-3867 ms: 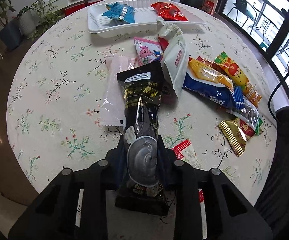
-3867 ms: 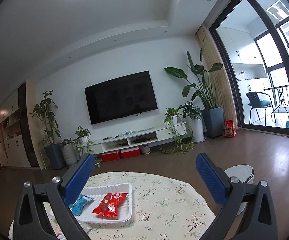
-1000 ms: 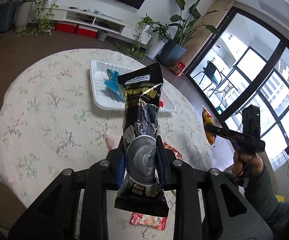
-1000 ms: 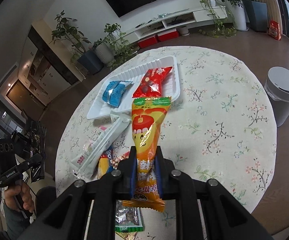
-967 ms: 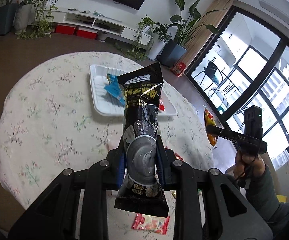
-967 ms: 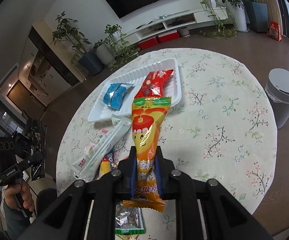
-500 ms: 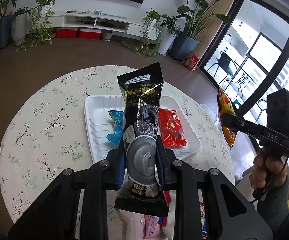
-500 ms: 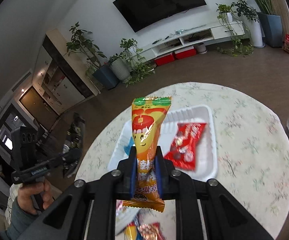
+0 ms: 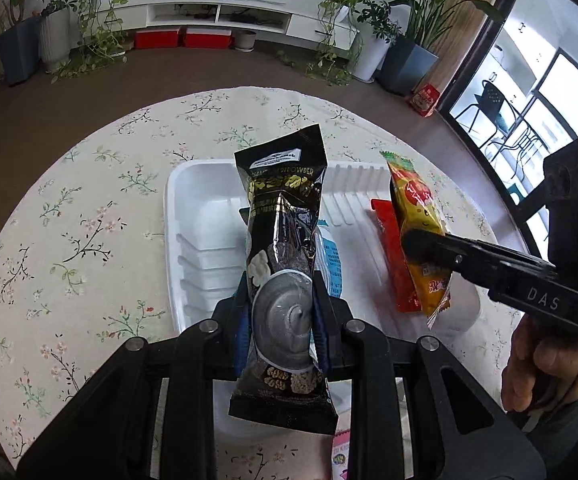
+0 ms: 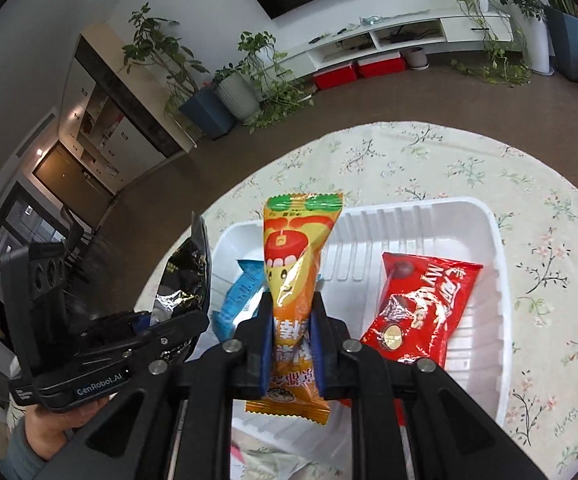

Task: Organize snacks
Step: 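Lower both snacks into the tray and open both grippers, then withdraw both grippers from the tray back toward the pile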

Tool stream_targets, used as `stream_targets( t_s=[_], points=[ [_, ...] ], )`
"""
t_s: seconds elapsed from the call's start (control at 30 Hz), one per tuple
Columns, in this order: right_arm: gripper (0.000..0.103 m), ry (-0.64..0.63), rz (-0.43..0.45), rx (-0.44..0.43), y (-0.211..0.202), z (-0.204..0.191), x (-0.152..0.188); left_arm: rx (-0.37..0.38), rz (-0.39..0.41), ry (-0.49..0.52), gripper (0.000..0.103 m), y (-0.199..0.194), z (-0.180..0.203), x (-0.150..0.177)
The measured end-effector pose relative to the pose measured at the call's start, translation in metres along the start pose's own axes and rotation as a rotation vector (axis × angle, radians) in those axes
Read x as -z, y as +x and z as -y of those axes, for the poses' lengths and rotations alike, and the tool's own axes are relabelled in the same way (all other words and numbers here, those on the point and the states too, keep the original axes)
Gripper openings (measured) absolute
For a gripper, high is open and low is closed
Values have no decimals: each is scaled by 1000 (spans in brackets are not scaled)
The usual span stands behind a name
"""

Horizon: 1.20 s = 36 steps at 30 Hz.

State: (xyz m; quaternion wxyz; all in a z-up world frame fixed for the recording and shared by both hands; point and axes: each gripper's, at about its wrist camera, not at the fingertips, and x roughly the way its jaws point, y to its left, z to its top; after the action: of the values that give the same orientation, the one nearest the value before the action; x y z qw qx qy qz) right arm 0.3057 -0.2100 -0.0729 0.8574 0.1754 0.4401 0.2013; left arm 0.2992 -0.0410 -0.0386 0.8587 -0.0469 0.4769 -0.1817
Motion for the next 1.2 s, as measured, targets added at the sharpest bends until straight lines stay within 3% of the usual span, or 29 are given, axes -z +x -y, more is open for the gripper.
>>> stream_targets(
  t_s=[0.33,0.73,0.8,0.83,0.93,1.0,1.2],
  points=[
    [18,-50,-24,65,20,3,12,-58,1,-9,24,21,2,-2],
    [18,-67,-58,77,35,4,22,-103,-40,-17,28,36,-3,-4],
    [18,-65,-62,79,37,4,24,-116,-40,-29,40,34,-5,-4],
    [19,-62,-61,79,37,4,24,-121,-38,-34,54,34,-6,-4],
    [20,-58,-56,79,35,3,24,-115,-35,-40,58,33,-7,-3],
    [24,-58,-52,78,34,3,25,-120,-30,-36,60,31,-6,-2],
    [52,-84,0,73,22,-5,22,-123,9,-16,71,15,2,-3]
  ],
)
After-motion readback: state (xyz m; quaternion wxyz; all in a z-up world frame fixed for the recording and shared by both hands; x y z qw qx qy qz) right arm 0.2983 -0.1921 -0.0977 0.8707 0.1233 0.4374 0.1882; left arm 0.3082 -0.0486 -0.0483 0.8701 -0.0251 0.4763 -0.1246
